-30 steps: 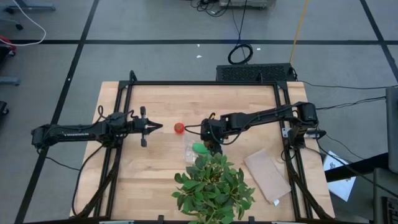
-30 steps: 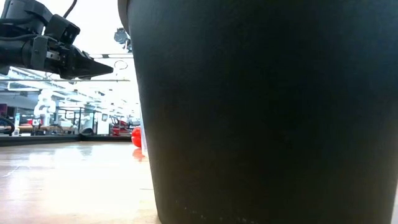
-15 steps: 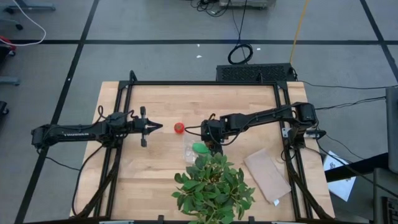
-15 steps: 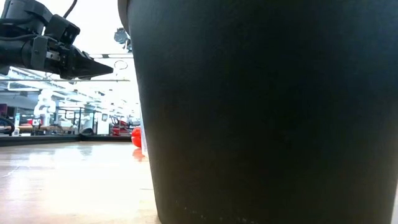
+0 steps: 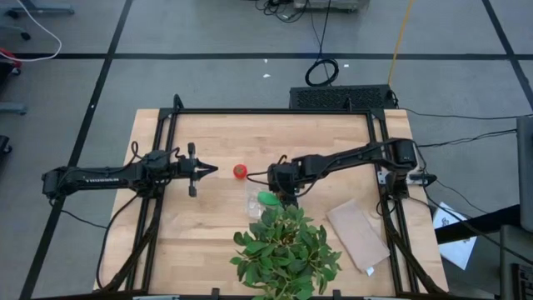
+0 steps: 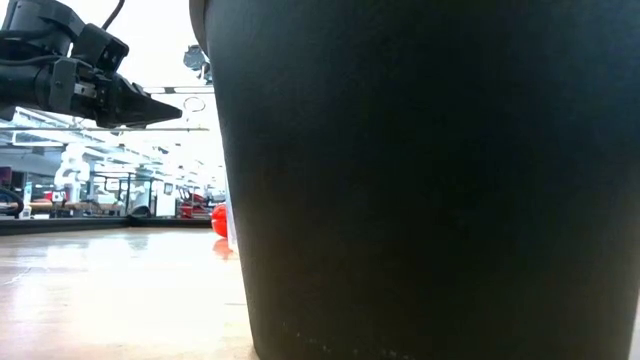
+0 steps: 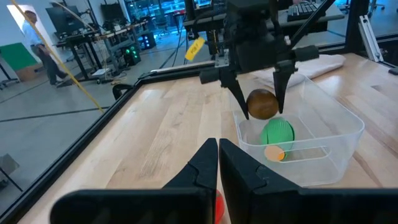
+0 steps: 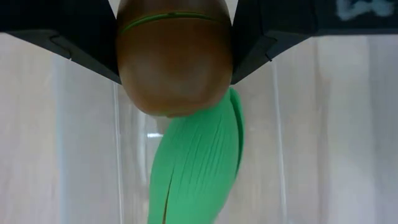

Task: Pick and placing Produce into tupperware
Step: Put the brown kiwi into the transparent bin

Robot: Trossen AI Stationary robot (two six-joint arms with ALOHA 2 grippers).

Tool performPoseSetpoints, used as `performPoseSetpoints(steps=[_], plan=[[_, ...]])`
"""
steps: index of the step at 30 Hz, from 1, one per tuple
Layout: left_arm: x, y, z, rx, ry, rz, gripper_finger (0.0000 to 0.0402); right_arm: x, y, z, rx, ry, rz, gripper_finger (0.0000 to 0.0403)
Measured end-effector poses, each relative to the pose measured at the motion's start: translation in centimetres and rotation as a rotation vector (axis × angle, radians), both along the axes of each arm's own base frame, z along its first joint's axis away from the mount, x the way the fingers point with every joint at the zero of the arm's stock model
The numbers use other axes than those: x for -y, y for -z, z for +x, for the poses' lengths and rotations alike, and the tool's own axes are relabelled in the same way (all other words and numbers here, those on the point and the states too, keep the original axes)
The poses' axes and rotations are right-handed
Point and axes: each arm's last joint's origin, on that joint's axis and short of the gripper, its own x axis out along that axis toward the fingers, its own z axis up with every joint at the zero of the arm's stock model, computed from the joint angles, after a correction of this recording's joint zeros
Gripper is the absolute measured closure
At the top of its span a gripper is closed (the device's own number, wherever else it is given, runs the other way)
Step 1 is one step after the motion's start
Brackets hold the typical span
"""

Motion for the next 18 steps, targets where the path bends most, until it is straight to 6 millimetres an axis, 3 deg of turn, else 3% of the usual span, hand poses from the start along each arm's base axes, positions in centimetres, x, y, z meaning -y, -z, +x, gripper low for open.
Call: performPoseSetpoints(steps=[18], plan=[[0.0, 0.03, 0.0, -0.003, 0.0, -0.001, 0.038, 0.0, 0.22, -0.15, -0.024, -0.005, 0.0, 0.017]])
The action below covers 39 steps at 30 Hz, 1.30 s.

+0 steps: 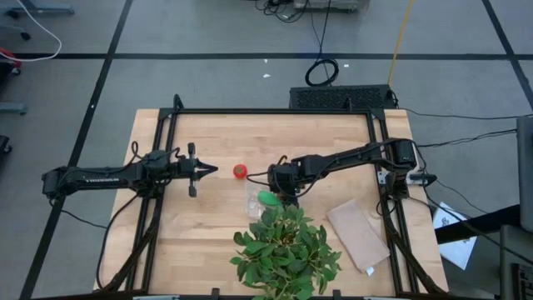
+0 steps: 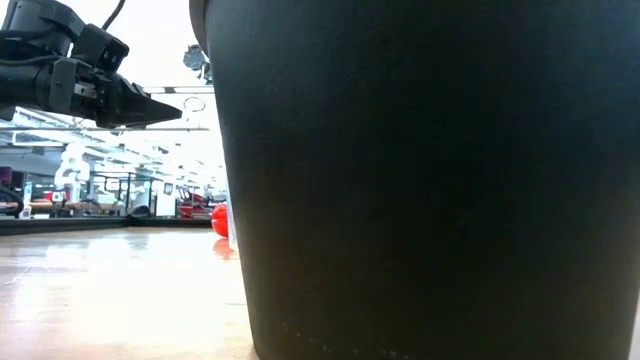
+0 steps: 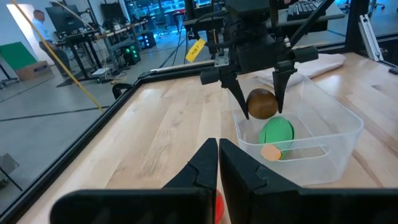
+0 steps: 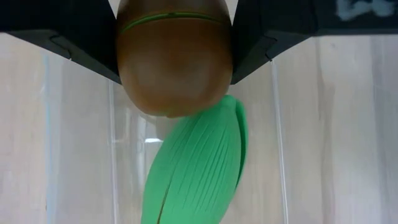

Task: Pick and placing Produce into tupperware
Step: Put the brown kiwi into the transparent bin

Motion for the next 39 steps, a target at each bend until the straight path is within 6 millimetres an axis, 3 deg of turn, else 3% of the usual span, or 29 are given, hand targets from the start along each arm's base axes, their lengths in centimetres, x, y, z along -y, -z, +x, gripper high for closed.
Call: performPoseSetpoints(steps=[31, 39], plan=[[0.0, -0.01, 0.0, 0.001, 0.0, -0.004, 0.038, -0.07, 0.26, -0.05, -0.012, -0.063, 0.0, 0.0169], [0.0, -0.01, 0.0, 0.002, -0.001, -0.005, 0.038, -0.07, 0.25, -0.04, -0.01, -0.075, -0.003, 0.0152]])
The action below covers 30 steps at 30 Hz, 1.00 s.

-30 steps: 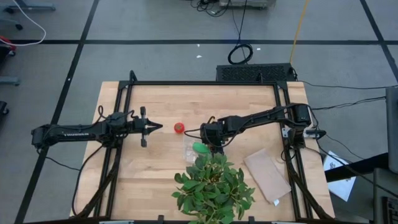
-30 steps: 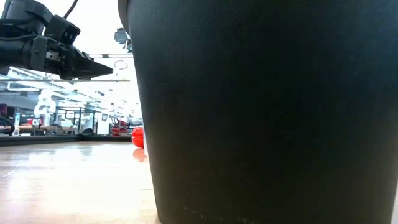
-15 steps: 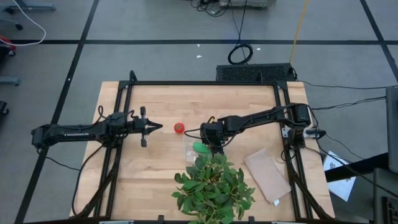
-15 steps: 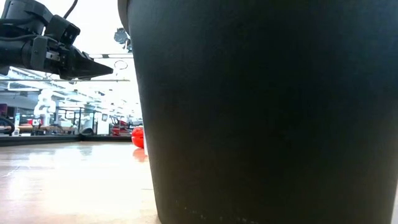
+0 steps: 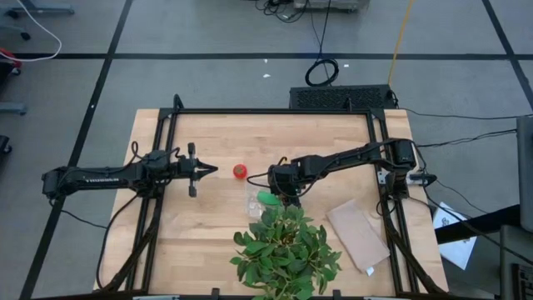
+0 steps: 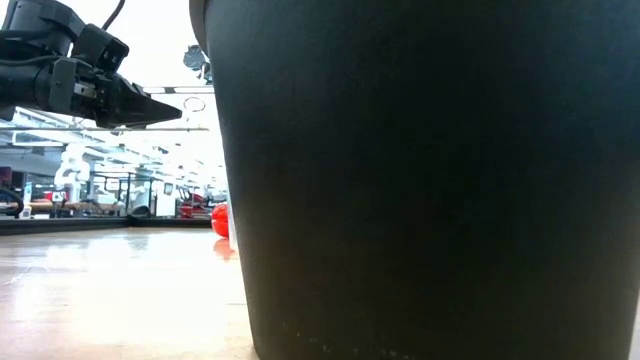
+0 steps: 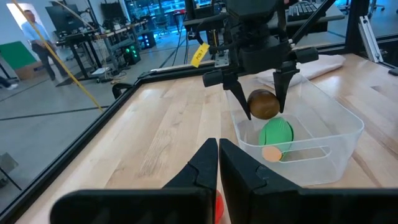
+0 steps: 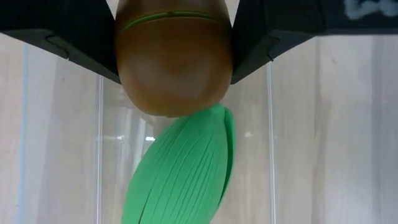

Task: Pick and placing Produce into tupperware
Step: Put the brown kiwi into the transparent bin

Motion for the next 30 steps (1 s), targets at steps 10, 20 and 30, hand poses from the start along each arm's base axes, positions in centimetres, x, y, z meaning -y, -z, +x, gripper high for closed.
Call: performPoseSetpoints(steps=[10, 20, 30], plan=[[0.0, 0.12, -0.01, -0.012, 0.0, -0.001, 0.038, -0.43, 0.18, -0.26, -0.013, -0.149, -0.079, 0.0168], [0.0, 0.12, -0.02, -0.012, 0.0, -0.001, 0.038, -0.46, 0.25, -0.47, -0.039, -0.127, -0.11, 0.017], [0.0, 0.12, -0.02, -0.013, 0.0, -0.001, 0.038, -0.48, 0.25, -0.47, -0.04, -0.121, -0.106, 0.0166]])
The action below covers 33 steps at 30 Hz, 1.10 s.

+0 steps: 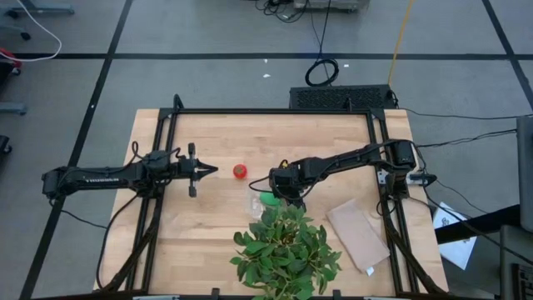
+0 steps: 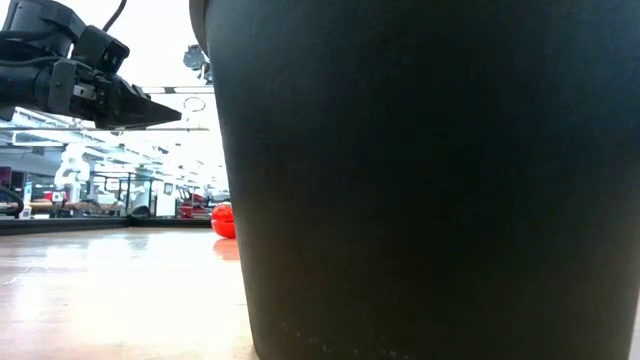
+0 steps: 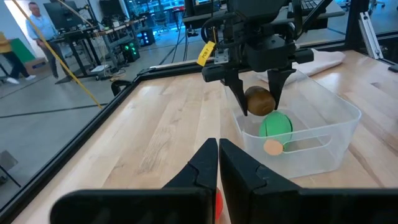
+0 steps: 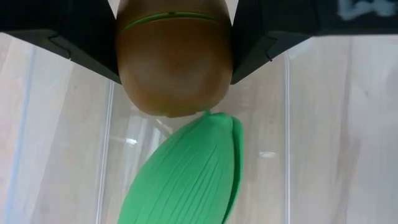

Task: Pick and placing Produce into tupperware
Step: Put the brown kiwi into the transparent bin

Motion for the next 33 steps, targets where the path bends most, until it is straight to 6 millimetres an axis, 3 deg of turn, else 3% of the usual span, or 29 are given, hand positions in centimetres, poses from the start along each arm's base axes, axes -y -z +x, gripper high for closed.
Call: performPoseSetpoints(steps=[29, 33], plan=[[0.0, 0.0, 0.0, -0.001, 0.0, 0.0, 0.038, -0.17, -0.05, 0.12, 0.017, -0.038, -0.009, 0.0162], [0.0, 0.0, 0.0, 0.0, 0.0, 0.0, 0.038, -0.29, 0.73, 0.45, 0.016, -0.039, -0.007, 0.0162]])
